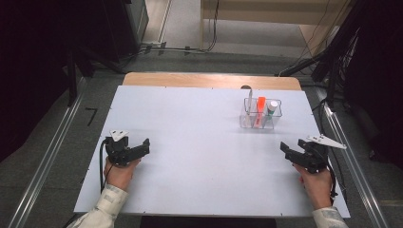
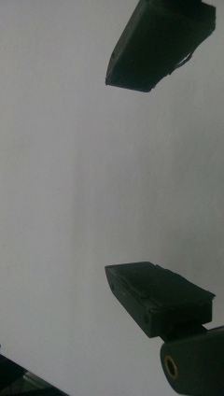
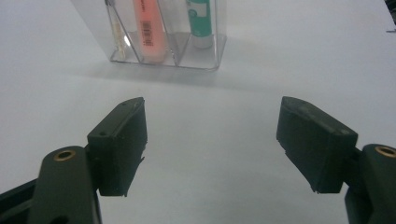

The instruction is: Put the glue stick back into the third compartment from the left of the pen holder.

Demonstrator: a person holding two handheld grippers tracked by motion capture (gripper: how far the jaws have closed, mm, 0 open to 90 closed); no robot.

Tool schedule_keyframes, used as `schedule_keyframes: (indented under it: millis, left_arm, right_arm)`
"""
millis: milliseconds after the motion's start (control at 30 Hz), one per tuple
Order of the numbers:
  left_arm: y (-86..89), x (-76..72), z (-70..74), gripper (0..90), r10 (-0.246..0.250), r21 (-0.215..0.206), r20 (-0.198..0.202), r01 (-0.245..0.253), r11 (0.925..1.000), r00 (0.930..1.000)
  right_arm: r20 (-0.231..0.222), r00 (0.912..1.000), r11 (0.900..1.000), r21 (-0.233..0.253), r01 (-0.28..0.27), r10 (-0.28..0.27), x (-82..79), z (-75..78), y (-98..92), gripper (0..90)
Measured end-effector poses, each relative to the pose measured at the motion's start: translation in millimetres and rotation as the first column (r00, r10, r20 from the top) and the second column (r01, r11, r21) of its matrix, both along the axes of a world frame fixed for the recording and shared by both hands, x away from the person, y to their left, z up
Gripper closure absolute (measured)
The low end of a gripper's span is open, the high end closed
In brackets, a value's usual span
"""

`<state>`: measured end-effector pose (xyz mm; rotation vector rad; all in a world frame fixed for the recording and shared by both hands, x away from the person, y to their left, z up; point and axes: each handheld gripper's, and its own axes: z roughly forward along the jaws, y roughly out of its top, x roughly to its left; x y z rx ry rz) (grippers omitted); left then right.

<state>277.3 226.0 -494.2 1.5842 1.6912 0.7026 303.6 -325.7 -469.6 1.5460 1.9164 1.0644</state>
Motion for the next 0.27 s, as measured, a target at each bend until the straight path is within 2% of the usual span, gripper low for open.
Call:
schedule_keyframes:
  millis: [267]
  left_arm:
    - [-0.2, 0.2, 0.0, 8.9, 0.0, 0.001, -0.002, 0.0, 1.0, 1.0]
  right_arm:
    - [-0.006, 0.9997, 1.0, -0.004, 0.022, -0.022, -5.9, -2.7, -9.2, 23.3]
